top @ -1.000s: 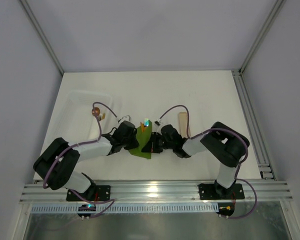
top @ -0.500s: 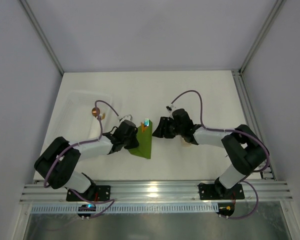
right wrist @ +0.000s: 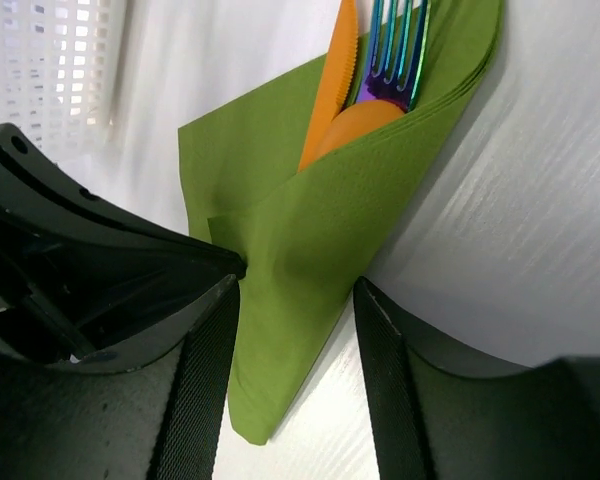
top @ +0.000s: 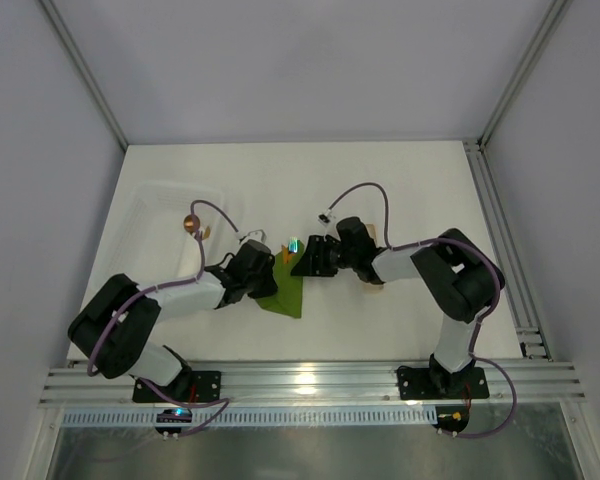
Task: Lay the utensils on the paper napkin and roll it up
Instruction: Roll the napkin at the center of the board.
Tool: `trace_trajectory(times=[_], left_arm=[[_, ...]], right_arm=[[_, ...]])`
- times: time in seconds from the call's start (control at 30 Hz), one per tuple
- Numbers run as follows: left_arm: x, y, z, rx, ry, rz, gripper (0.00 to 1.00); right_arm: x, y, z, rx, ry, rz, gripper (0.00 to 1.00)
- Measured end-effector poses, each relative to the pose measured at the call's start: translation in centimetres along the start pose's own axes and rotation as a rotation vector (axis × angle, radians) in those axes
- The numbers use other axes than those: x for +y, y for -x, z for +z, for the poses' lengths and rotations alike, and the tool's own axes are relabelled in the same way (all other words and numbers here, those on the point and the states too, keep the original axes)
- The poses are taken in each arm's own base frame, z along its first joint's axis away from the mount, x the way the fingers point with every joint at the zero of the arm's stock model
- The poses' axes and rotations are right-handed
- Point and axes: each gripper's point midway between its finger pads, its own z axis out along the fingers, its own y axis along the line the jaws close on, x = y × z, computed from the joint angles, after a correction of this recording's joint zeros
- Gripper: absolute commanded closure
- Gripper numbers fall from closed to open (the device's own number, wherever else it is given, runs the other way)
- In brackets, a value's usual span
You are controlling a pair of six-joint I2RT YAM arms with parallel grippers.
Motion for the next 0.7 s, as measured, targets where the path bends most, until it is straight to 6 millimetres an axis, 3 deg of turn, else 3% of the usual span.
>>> trace_trajectory(times=[0.23,0.4,0.53,0.63,0.7], left_arm=[[0.1,-0.2,-0.1,0.002,-0.003,0.004,1.0],[0.1,-0.2,-0.2,0.003,-0.005,0.005,1.0],[0.1,-0.3,-0.3,0.005,-0.009,0.005,1.0],[0.1,-0.3,-0.3,0.005,-0.009,0.005,1.0],[0.1,-0.3,-0.3,0.006,-0.01,0.005,1.0]], right_arm=[[-0.8,0.5,0.3,-0.014,-0.001,0.032,0.62],[-1.5,1.1,0.4,-0.031,-0.004,0.061,0.67],[-1.9,1.4,0.7,-0.036,0.005,0.078,0.8],[-2.1,1.4,1.0,-0.034,0.007,0.089,0.96],[-2.2,1.3,1.1,-0.033,0.009,0.094,0.96]])
